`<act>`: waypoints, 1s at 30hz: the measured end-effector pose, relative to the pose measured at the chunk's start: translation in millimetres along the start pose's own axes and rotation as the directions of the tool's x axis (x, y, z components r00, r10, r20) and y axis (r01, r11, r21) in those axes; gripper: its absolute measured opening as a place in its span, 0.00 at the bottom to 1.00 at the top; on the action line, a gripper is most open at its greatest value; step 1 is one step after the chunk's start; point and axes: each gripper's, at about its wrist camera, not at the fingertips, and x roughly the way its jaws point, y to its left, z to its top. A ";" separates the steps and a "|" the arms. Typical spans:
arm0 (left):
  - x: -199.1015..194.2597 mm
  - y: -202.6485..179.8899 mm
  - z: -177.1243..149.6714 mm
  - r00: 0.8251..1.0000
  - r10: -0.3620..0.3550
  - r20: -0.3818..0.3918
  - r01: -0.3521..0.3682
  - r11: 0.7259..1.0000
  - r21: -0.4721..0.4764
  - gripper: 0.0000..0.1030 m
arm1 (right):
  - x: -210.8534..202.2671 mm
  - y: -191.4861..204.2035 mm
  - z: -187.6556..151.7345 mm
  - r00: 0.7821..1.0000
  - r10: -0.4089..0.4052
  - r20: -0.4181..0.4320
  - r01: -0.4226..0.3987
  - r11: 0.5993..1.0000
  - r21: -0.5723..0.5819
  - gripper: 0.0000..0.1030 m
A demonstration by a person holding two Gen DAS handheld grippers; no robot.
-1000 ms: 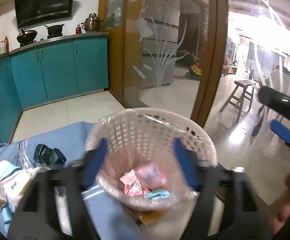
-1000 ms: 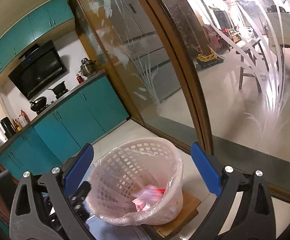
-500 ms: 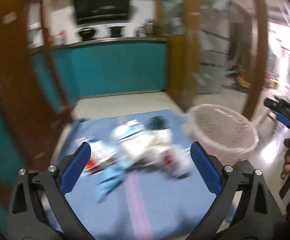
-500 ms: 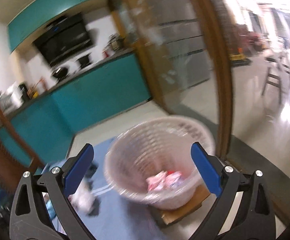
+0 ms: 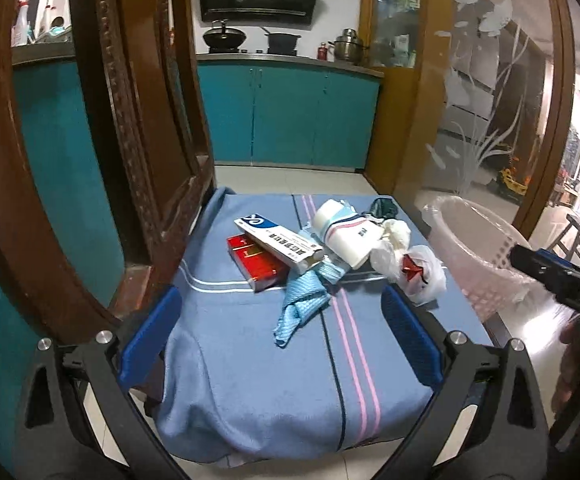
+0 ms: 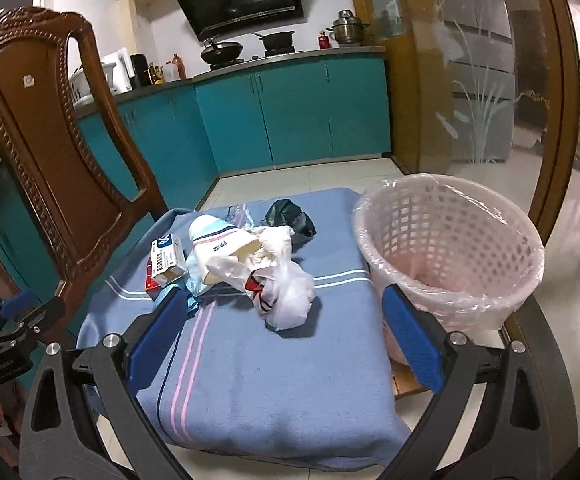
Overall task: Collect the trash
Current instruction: 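Grasp the white plastic bag with the right gripper and lift it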
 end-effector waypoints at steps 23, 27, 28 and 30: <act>9.9 -13.1 -5.9 0.998 -0.030 -0.051 0.032 0.999 0.030 0.97 | 11.8 -1.6 -4.7 0.999 -0.032 -0.029 0.032 0.999 -0.010 0.93; 11.3 -15.1 -6.8 0.998 -0.030 -0.058 0.032 0.999 0.032 0.97 | 15.4 -0.4 -5.1 0.999 -0.034 -0.035 0.033 0.999 -0.013 0.93; 11.9 -15.6 -7.1 0.998 -0.031 -0.060 0.033 0.999 0.033 0.96 | 16.2 -0.1 -5.4 0.999 -0.035 -0.036 0.034 0.999 -0.015 0.93; 12.4 -17.5 -7.5 0.997 -0.035 -0.064 0.037 0.999 0.040 0.97 | 21.5 1.6 -5.6 0.998 -0.040 -0.043 0.039 0.999 -0.022 0.93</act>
